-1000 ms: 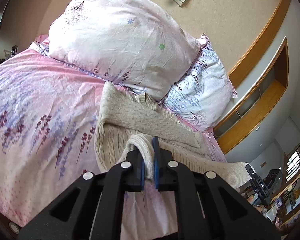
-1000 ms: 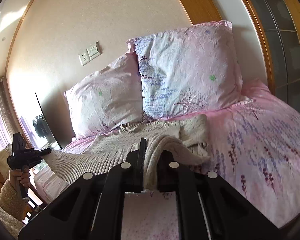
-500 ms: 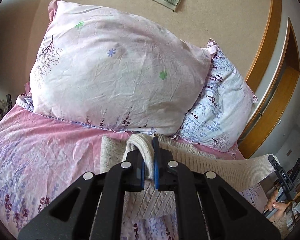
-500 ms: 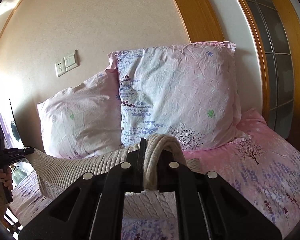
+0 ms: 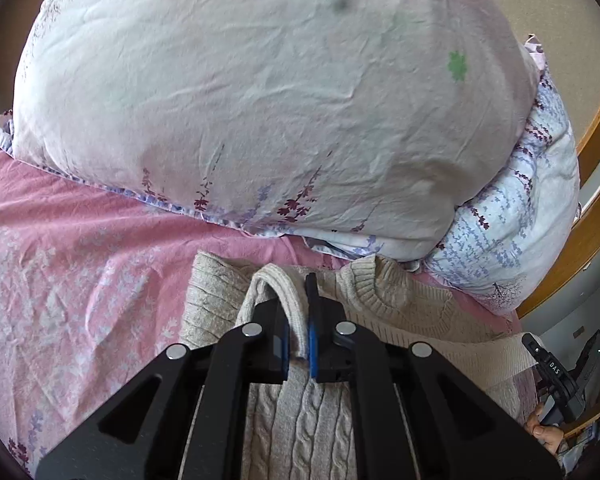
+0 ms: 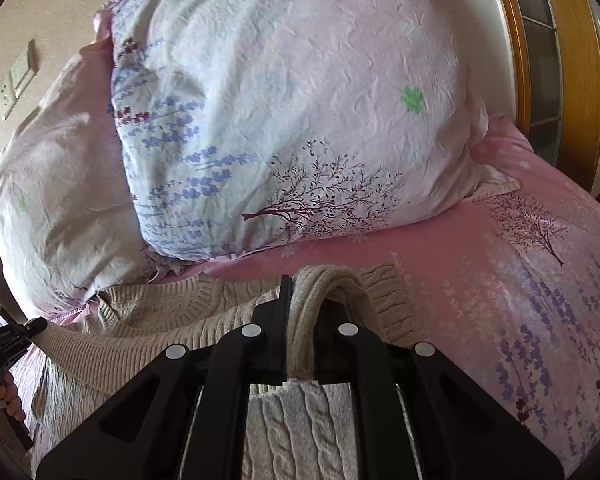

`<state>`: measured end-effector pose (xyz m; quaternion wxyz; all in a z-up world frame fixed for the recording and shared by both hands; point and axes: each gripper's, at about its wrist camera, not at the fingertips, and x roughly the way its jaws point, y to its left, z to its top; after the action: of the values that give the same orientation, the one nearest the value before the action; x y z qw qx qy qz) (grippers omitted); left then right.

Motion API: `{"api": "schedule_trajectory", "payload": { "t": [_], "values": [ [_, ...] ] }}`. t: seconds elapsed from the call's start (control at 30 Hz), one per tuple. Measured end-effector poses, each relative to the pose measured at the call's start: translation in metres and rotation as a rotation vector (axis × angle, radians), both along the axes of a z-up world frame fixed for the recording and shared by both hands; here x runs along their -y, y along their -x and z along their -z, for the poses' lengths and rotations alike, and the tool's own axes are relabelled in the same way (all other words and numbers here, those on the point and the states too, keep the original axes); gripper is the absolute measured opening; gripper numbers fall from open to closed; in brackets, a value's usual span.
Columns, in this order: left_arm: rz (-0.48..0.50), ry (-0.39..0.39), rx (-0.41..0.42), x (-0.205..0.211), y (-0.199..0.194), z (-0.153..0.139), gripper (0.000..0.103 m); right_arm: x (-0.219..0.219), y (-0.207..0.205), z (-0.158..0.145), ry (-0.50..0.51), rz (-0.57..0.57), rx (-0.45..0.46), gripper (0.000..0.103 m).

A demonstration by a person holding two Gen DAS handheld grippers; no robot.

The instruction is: Fold small clothes

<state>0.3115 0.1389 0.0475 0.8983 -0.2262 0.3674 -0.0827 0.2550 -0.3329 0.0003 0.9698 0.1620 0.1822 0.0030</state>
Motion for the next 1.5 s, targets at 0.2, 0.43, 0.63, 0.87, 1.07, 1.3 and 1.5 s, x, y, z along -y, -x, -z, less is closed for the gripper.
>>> {"api": "schedule_trajectory", "payload": {
  "t": [0.2,0.43,0.63,0.87,1.07,1.3,1.5],
  "values": [
    [0.000,0.027,-0.038,0.000,-0.018,0.016,0.006,0.010,-0.034,0.014,-0.077,0.011,-0.093,0.008],
    [0.007,0.068,-0.061,0.003,-0.029,0.022,0.010,0.013,-0.046,0.015,-0.133,0.006,-0.112,0.028],
    [-0.001,0.113,0.008,-0.006,-0.017,0.002,0.063,0.024,-0.021,-0.003,-0.122,0.028,-0.024,0.066],
    [0.042,0.102,0.059,-0.032,0.031,-0.015,0.054,0.043,0.027,0.000,-0.049,0.007,-0.015,0.058],
    [0.108,0.031,0.005,-0.029,0.065,0.001,0.049,0.045,0.051,0.028,0.007,-0.048,-0.103,0.045],
    [0.145,-0.081,-0.036,-0.012,0.081,0.019,0.047,0.034,0.055,0.047,0.038,-0.097,-0.154,0.039],
    [0.142,-0.093,-0.074,-0.010,0.081,0.030,0.032,0.027,0.054,0.056,0.077,-0.104,-0.165,0.030]
  ]
}}
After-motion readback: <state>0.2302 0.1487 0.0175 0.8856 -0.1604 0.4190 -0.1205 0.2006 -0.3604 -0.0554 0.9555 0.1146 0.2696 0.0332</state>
